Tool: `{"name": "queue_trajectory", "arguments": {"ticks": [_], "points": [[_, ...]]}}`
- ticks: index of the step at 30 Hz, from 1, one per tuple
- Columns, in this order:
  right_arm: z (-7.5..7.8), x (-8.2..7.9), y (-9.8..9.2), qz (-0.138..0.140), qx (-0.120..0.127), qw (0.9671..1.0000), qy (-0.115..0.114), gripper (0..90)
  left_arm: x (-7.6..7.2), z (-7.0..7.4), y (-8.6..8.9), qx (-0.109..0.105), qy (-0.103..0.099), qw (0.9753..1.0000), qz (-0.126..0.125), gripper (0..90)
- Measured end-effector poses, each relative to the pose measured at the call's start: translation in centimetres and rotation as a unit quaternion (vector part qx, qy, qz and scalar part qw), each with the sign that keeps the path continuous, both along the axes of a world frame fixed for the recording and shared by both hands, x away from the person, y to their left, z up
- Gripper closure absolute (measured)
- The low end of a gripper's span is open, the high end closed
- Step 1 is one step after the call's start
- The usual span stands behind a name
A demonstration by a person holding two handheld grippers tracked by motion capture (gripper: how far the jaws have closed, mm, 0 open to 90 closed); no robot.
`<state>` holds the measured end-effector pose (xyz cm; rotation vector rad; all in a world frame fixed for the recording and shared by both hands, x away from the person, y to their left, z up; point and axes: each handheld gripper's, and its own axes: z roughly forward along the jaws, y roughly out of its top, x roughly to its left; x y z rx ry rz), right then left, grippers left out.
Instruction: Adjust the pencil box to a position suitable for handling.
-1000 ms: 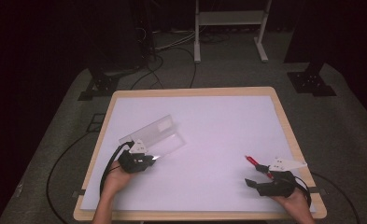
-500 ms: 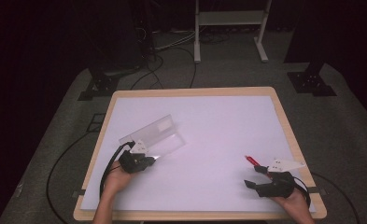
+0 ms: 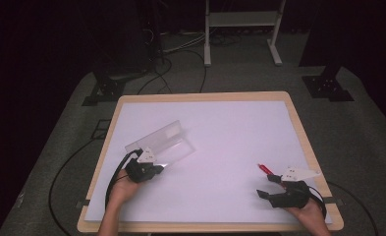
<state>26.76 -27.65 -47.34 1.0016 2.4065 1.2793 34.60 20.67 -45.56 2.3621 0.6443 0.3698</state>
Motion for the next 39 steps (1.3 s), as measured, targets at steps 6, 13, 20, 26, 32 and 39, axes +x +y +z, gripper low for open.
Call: {"name": "queue_trajectory", "arguments": {"ticks": [6, 13, 20, 26, 32, 39], "points": [[0.0, 0.0, -0.1, -0.002, 0.002, 1.0, 0.0, 25.5, -0.3, 0.5, 0.0, -0.001, -0.018, 0.9998, -0.001, 89.4], [0.1, 0.0, -0.3, -0.005, 0.004, 1.0, -0.002, 25.5, -0.7, 1.3, -0.4, 0.006, -0.037, 0.9993, -0.004, 89.5], [0.1, -0.1, -0.4, -0.006, 0.002, 1.0, -0.005, 25.5, -1.0, 1.9, -0.5, 0.001, -0.05, 0.9987, -0.01, 89.6], [0.1, -0.1, -0.4, -0.006, 0.001, 1.0, -0.005, 25.5, -1.5, 2.6, -1.1, -0.002, -0.061, 0.9979, -0.023, 89.6], [0.2, 0.0, -0.5, -0.01, 0.002, 0.9999, -0.006, 25.5, -2.0, 3.1, -1.6, -0.005, -0.07, 0.9967, -0.041, 89.5], [0.3, 0.0, -0.9, -0.017, 0.003, 0.9998, -0.01, 25.5, -2.6, 3.5, -2.9, -0.011, -0.077, 0.995, -0.062, 89.5]]}}
